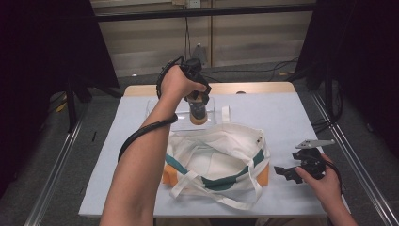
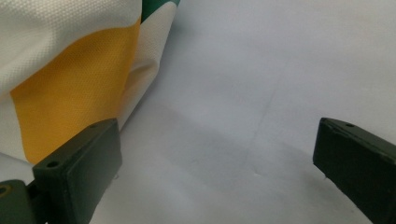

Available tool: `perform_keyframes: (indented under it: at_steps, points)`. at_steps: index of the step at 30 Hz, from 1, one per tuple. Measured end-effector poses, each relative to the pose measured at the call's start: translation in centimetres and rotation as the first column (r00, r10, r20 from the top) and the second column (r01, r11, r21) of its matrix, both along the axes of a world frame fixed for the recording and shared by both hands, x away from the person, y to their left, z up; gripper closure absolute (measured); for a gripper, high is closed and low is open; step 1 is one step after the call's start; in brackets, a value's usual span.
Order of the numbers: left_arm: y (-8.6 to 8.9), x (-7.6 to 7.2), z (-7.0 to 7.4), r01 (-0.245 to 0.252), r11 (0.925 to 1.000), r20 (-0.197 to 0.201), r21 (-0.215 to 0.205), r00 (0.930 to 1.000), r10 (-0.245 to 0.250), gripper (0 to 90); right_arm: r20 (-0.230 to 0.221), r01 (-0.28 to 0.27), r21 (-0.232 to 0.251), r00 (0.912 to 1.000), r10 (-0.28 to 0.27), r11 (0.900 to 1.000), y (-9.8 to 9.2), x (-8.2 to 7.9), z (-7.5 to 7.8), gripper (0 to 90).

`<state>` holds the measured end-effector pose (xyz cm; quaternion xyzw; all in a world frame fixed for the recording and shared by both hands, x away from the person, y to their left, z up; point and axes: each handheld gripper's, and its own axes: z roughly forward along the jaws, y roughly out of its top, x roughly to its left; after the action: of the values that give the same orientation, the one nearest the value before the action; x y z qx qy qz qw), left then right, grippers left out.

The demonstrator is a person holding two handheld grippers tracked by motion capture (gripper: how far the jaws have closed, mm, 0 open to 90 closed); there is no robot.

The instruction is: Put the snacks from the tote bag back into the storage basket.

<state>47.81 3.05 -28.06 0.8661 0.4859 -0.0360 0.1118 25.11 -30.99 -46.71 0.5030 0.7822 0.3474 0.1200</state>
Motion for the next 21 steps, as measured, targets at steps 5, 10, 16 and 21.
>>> perform_keyframes:
  at_steps: [5, 10, 16, 21]
  points:
    - [-0.4, 0.1, -0.3, -0.012, 0.9999, 0.005, -0.004, 0.9999, 0.012, 30.0, -0.004, 0.001, 0.000, 1.0000, -0.001, 1.000, 0.1, 0.0, 0.1, 0.8]
    - [-0.7, 0.1, -0.6, 0.007, 1.0000, -0.001, 0.005, 1.0000, -0.007, 30.0, -0.002, -0.002, 0.001, 1.0000, 0.002, 1.000, 0.0, 0.0, 0.0, 0.8]
    - [-1.2, 0.0, -1.0, 0.002, 1.0000, -0.003, 0.007, 1.0000, -0.002, 30.0, 0.001, -0.006, 0.001, 1.0000, 0.006, 1.000, 0.1, 0.0, 0.0, 0.8]
    - [-1.6, 0.0, -1.1, 0.014, 0.9999, -0.004, 0.007, 0.9999, -0.014, 30.0, 0.004, -0.011, 0.003, 0.9999, 0.011, 1.000, 0.1, 0.0, 0.0, 0.8]
